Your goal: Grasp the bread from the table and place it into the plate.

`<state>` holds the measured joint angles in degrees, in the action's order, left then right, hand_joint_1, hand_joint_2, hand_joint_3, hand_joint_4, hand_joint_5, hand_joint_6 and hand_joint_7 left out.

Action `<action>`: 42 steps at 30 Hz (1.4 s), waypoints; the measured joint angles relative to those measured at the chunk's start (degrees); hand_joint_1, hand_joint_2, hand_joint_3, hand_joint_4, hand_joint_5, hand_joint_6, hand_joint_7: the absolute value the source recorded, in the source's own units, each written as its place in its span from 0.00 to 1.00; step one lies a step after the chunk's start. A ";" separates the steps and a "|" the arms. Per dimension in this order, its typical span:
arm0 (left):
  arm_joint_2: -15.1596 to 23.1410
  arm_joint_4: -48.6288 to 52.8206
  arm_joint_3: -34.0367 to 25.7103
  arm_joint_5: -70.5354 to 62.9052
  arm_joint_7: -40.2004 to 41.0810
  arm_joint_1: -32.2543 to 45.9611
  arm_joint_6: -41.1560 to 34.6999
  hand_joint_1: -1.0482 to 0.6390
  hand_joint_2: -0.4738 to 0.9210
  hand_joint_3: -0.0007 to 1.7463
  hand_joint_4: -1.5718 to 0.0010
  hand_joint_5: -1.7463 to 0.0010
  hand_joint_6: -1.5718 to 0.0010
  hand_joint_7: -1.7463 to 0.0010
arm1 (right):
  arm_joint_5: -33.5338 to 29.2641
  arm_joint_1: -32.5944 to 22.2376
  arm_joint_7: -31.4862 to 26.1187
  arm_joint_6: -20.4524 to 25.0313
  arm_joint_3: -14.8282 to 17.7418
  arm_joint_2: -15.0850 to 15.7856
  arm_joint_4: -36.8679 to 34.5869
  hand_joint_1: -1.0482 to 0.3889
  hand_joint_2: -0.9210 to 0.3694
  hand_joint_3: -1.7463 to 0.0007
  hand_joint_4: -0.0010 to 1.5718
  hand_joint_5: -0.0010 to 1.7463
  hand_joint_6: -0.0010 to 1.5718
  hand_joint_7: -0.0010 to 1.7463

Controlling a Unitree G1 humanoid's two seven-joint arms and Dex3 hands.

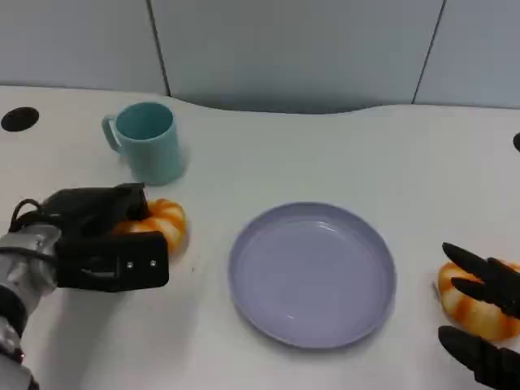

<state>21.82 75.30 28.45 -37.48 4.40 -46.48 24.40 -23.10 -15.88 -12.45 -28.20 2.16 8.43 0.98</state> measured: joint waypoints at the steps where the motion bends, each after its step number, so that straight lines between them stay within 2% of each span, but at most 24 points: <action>1: 0.13 -0.03 -0.40 0.32 -0.56 0.19 0.22 0.52 0.94 0.18 0.61 0.00 0.68 0.00 | -0.05 0.00 -0.01 -0.08 0.00 0.12 -0.06 0.46 0.00 0.79 0.54 0.03 0.41 0.00; 8: 2.54 -2.18 -5.42 5.57 -3.29 1.49 4.89 0.51 0.88 0.15 0.54 0.00 0.64 0.00 | 0.03 -0.16 -0.07 -0.80 -0.06 0.58 -0.64 0.46 0.00 0.79 0.53 0.03 0.41 0.00; 16: 5.18 -8.52 -14.18 16.95 -12.83 5.27 15.88 0.54 0.88 0.13 0.54 0.00 0.64 0.00 | 0.44 -0.12 0.76 -0.61 -0.43 0.60 -0.93 0.46 0.00 0.79 0.57 0.05 0.41 0.00; 22: 5.60 -14.24 -19.49 26.23 -21.82 9.41 21.70 0.51 0.90 0.12 0.54 0.00 0.65 0.00 | 0.62 0.80 1.30 -0.62 -0.79 0.95 -2.17 0.46 0.00 0.78 0.56 0.06 0.41 0.00; 28: 4.55 -24.06 -23.72 38.27 -33.84 13.41 21.73 0.52 0.92 0.10 0.54 0.00 0.65 0.00 | 0.92 0.75 1.69 -0.71 -0.86 1.09 -2.18 0.46 0.00 0.78 0.55 0.06 0.41 0.00; 32: 3.44 -31.42 -24.06 42.01 -39.56 14.78 18.73 0.53 0.93 0.08 0.56 0.00 0.67 0.00 | 1.20 -0.03 1.69 -0.64 -0.86 1.05 -1.85 0.46 0.00 0.78 0.53 0.05 0.40 0.00; 36: 2.26 -35.25 -23.75 42.31 -41.46 14.78 17.60 0.54 0.94 0.07 0.55 0.00 0.67 0.00 | 1.23 -1.60 1.70 0.23 -0.86 0.97 -0.08 0.46 0.00 0.78 0.53 0.05 0.40 0.00; 38: 1.28 -35.52 -23.19 41.93 -41.92 14.60 17.38 0.56 0.95 0.07 0.55 0.00 0.67 0.00 | 1.24 -1.99 1.67 0.40 -0.83 0.91 0.35 0.46 0.00 0.78 0.53 0.06 0.41 0.00; 42: -1.53 -34.52 -20.83 39.85 -43.52 12.00 17.66 0.54 0.95 0.06 0.55 0.00 0.68 0.00 | 1.17 -3.11 1.50 0.70 -0.80 0.72 1.27 0.47 0.00 0.79 0.54 0.06 0.41 0.00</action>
<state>20.29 40.78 7.62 2.36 -39.12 -34.47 42.06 -21.93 -18.99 -10.95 -27.50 1.36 9.15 2.25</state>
